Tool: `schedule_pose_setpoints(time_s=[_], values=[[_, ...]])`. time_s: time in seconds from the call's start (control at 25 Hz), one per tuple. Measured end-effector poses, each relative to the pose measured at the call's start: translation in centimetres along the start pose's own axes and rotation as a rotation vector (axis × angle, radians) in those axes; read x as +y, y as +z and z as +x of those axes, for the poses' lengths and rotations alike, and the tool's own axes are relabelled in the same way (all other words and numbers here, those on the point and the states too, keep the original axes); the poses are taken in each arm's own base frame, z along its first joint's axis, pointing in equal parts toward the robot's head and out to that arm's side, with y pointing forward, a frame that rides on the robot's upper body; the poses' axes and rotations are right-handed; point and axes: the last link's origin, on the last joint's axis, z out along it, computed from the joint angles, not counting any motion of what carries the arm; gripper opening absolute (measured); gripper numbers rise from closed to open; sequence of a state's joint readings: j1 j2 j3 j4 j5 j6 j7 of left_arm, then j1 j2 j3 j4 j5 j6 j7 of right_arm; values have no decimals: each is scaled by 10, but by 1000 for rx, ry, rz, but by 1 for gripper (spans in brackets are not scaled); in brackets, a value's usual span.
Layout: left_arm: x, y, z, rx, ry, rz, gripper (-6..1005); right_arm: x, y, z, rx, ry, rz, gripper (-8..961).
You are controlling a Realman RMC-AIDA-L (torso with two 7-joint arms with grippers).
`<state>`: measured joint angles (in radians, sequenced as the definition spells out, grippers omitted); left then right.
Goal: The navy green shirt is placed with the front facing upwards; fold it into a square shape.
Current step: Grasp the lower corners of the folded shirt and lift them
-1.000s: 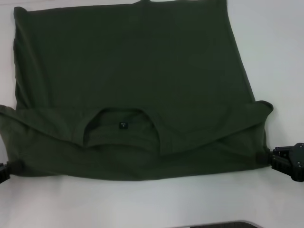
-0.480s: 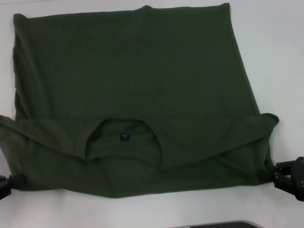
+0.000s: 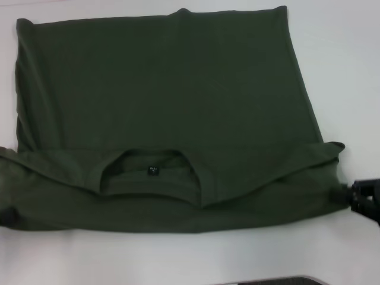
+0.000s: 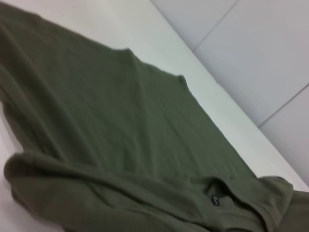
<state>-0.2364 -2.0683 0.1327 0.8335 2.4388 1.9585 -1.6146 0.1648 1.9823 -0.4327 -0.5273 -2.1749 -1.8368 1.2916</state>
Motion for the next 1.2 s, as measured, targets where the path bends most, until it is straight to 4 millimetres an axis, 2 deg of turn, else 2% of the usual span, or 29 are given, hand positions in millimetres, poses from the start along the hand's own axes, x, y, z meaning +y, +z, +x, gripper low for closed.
schedule_pose_setpoints(time_s=[0.44, 1.2], values=[[4, -10, 16, 107, 48, -21, 49, 0, -14, -23, -114, -43, 12, 67], [5, -27, 18, 148, 89, 12, 49, 4, -14, -28, -120, -66, -25, 69]])
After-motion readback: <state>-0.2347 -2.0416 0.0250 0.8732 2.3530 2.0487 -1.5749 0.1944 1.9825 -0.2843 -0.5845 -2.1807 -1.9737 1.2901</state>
